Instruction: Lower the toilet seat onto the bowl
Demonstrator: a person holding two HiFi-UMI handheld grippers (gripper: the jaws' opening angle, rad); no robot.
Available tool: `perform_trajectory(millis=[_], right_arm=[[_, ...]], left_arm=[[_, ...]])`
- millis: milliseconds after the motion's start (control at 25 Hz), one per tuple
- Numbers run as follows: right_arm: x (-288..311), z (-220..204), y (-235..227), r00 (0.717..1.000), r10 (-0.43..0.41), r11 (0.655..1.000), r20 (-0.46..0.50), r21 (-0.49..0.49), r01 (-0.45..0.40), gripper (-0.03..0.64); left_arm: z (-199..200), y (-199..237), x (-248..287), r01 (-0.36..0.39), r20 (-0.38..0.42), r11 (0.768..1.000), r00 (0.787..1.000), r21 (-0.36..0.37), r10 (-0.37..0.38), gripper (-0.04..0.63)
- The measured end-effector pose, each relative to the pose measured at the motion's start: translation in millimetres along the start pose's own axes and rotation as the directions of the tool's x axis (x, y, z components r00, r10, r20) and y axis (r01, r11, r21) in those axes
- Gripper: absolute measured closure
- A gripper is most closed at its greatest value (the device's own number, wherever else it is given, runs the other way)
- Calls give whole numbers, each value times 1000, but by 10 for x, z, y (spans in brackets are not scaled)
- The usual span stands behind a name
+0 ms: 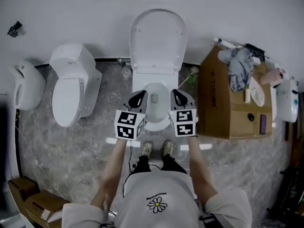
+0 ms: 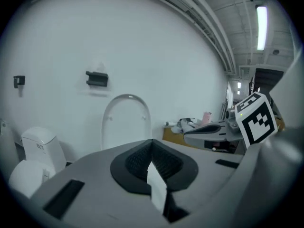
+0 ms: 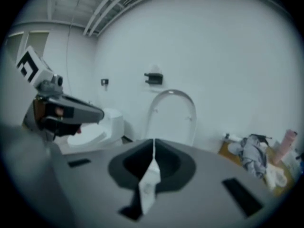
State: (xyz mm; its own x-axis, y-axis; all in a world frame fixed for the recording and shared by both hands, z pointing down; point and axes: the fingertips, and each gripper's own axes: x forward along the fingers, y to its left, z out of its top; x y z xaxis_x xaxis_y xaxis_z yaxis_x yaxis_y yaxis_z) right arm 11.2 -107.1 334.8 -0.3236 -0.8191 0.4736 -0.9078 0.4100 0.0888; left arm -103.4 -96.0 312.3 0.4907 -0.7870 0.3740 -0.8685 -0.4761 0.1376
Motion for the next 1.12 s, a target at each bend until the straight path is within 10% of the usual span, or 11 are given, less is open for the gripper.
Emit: perform_trajectory(millis=[200, 480, 1120], right_arm=[[-697, 623, 133, 979, -69, 990, 191, -104, 90, 583], [-1190, 1092, 315, 924, -73, 976, 376, -164, 144, 584], [-1233, 943, 301, 936, -72, 986, 344, -117, 119, 588]], left_arm=[[654, -226, -557, -96, 163, 995, 982, 9, 93, 571], [1025, -94, -1058, -306, 340, 951, 898, 30, 278, 571], [907, -82, -1015, -306, 313, 952, 904, -5, 292, 571]])
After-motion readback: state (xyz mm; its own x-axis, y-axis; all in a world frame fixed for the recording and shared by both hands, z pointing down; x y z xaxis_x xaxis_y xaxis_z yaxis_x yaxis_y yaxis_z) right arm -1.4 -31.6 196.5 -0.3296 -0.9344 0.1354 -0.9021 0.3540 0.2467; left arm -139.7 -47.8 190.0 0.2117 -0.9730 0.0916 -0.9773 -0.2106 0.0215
